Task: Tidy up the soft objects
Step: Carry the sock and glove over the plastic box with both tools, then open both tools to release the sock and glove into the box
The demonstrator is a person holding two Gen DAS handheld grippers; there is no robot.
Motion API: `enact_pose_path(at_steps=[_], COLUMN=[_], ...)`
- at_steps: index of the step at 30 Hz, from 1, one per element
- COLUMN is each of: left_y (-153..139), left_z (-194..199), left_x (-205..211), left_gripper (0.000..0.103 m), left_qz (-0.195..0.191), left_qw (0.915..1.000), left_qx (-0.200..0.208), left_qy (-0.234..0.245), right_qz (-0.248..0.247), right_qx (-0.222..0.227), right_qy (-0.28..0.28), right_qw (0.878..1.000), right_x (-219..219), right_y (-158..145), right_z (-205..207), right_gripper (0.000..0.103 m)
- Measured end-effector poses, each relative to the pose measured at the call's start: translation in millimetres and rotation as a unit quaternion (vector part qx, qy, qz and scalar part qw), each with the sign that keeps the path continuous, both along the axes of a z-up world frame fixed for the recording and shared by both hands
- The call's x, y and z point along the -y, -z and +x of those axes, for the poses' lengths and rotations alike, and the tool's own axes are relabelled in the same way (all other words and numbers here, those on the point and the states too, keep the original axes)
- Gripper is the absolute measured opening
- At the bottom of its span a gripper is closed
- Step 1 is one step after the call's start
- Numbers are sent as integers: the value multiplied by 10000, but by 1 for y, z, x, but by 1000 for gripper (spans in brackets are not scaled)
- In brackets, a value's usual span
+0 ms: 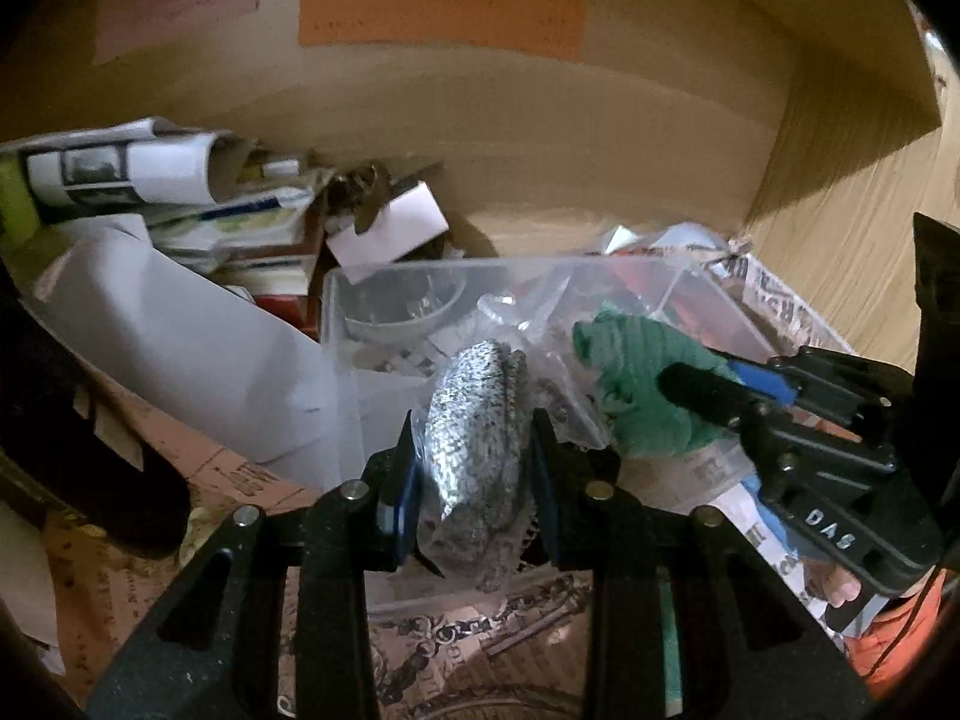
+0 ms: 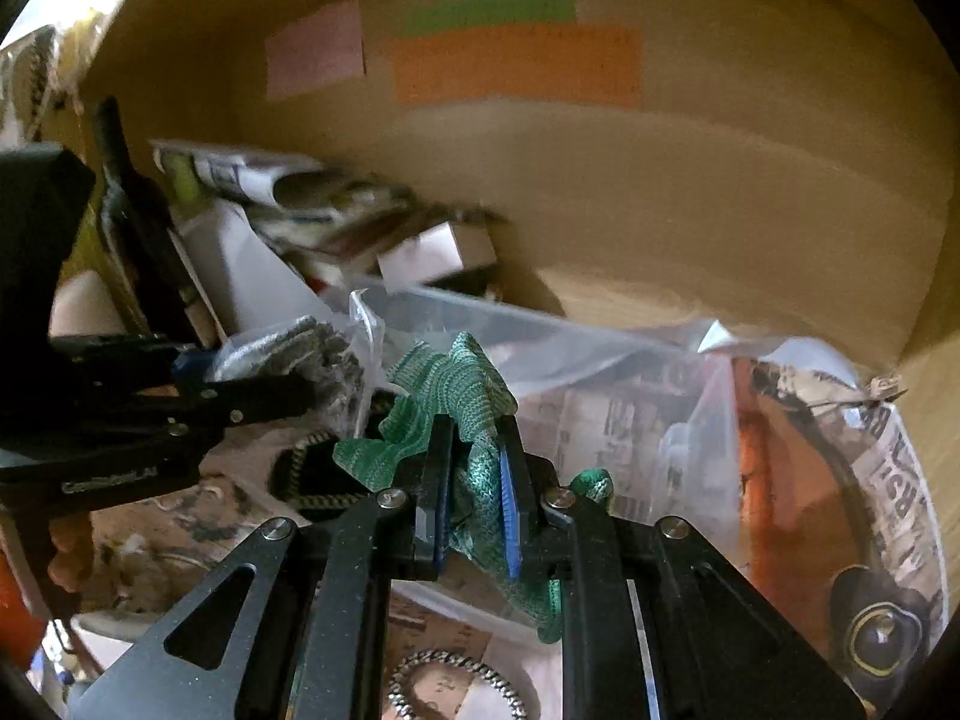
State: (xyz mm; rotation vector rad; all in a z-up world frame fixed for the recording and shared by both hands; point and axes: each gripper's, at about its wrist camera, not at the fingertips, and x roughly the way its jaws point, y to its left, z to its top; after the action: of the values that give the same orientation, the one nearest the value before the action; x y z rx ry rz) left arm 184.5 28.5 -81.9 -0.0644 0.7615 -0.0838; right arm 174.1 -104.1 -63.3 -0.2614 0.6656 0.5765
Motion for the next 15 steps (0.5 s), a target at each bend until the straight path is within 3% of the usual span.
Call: enact_pose_path(at_steps=[8,11,15], left_y=[14,12,6], left_z=[14,11,6], left_x=[0,-1,2], left_gripper=[37,45,63], left_qz=[54,-19,37], left_qw=[9997,9996,9999], left_qx=[-247,-294,-142], left_qy=[14,34,9], right_qz=[-136,-127,-79], right_qx=[-305,-366,-293], right_qy=[-4,-23,-47], right_qw=[9994,9992,9995], right_x=[-2,-1,3], right_y=[14,14,9], right_z=[5,6,3], right_gripper=[14,20,38])
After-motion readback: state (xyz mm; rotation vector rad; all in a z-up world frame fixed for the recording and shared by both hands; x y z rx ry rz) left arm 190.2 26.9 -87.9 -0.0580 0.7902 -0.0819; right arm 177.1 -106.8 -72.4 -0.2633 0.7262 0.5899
